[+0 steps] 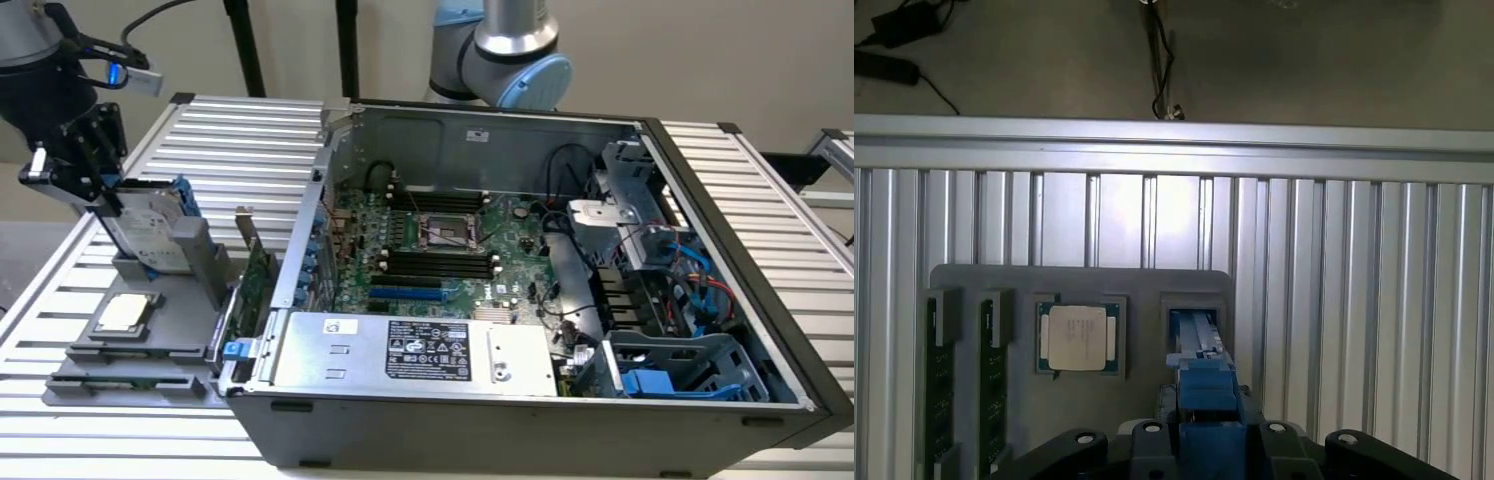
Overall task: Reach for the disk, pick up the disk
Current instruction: 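Pick up the disk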
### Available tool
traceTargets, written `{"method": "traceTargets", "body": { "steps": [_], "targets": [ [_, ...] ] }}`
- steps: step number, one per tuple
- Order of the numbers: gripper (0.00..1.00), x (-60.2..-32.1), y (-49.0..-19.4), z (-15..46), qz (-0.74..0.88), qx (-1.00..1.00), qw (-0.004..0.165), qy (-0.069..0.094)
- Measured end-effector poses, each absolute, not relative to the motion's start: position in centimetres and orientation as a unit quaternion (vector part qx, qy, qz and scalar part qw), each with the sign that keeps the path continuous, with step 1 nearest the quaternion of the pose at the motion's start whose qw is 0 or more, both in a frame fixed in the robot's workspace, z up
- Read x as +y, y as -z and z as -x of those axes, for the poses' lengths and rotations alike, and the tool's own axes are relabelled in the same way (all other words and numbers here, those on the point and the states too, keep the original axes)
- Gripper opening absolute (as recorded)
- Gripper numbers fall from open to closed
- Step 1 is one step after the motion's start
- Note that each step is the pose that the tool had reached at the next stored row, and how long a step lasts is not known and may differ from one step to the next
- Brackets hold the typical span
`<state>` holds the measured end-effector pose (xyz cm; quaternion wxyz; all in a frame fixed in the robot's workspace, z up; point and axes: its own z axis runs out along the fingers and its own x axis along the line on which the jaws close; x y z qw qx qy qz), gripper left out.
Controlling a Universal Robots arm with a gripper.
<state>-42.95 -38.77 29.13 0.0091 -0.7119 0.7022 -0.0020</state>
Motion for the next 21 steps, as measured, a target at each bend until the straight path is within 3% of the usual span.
{"method": "traceTargets", "body": {
  "steps": [9,21],
  "targets": [
    [0.33,-38.8,-30.5,43.0,0.712,0.702,0.009,0.002],
    [0.33,-38.8,-35.8,42.9,0.712,0.702,0.009,0.002]
  ]
}}
